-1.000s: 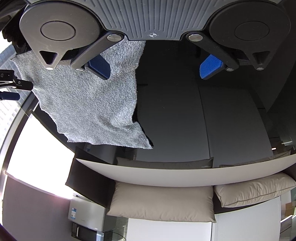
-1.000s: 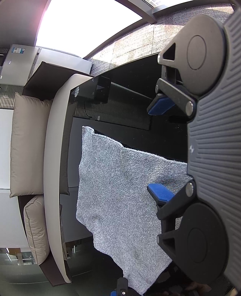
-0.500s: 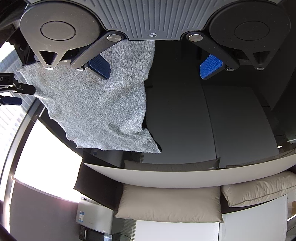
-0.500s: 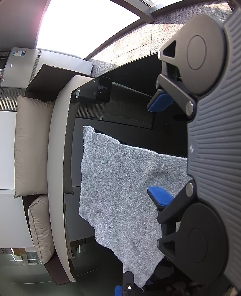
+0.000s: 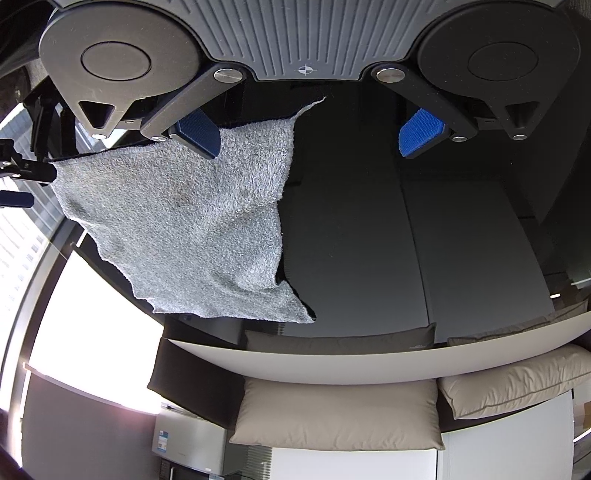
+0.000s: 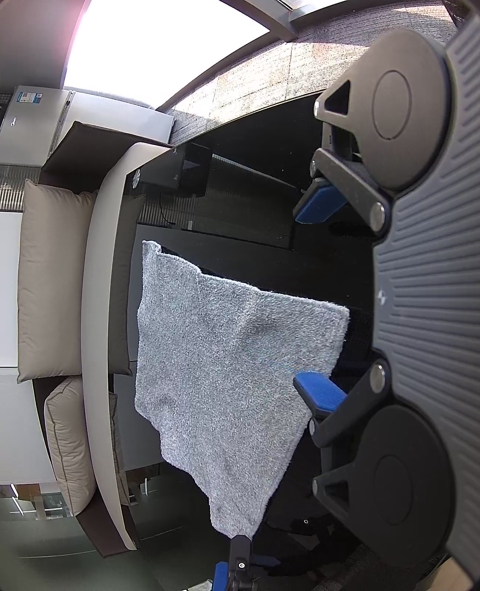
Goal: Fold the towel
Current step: 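Close the left gripper on a towel corner while the right gripper grips the edge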
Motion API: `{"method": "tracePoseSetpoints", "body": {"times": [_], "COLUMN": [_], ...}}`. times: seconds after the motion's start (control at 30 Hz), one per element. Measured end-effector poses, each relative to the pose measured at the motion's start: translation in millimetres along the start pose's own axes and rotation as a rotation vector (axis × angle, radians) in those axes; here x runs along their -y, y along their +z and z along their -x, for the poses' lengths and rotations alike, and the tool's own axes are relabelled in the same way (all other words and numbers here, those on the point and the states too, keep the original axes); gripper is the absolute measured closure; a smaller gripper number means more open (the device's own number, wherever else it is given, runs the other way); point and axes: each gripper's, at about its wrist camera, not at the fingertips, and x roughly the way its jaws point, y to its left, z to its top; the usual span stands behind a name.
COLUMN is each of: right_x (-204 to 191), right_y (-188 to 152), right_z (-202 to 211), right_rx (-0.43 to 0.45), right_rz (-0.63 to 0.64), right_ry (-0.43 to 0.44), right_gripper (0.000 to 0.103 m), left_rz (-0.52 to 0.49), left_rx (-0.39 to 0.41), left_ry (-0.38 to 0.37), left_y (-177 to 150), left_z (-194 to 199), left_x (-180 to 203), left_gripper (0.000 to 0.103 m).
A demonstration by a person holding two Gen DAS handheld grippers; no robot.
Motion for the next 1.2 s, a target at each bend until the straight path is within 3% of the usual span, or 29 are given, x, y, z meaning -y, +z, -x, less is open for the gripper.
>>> {"method": "tracePoseSetpoints", "body": {"times": [0.2,0.27,0.5,0.8,1.07,1.2], "right_x": [-1,-1,0,1,-2,-4], "right_y": [-3,-4,-6,-6,-6,-5], "right_z": [5,6,7,11,12,12], "right_rx": [-0.002,-0.008,-0.023,-0.025,-0.03,-0.032], "right_rz": [-0.012,-0.014,-0.03,-0.036,-0.018,-0.011], "right_ry": [0.018,0.024,0.044,0.06,0.07,0.076], "right_gripper": [0.015,0.026,0.047,0.066,0.083,0.088], "left_rz": [-0.005,-0.009,-0.012,-0.04,-0.087,-0.11], "left_rx": [0.0,0.0,0.001,-0.002,0.006,0.005], "left_ry": [-0.009,-0.01,-0.019,-0.04,-0.064,-0.085], "left_y": [-2,-3,-2,-2,-2,-2], "left_z": [2,3,3,3,4,4], "left_x": [3,4,5,9,15,18], "left_gripper": [0.001,0.001,0.002,0.029,0.063,0.077]}}
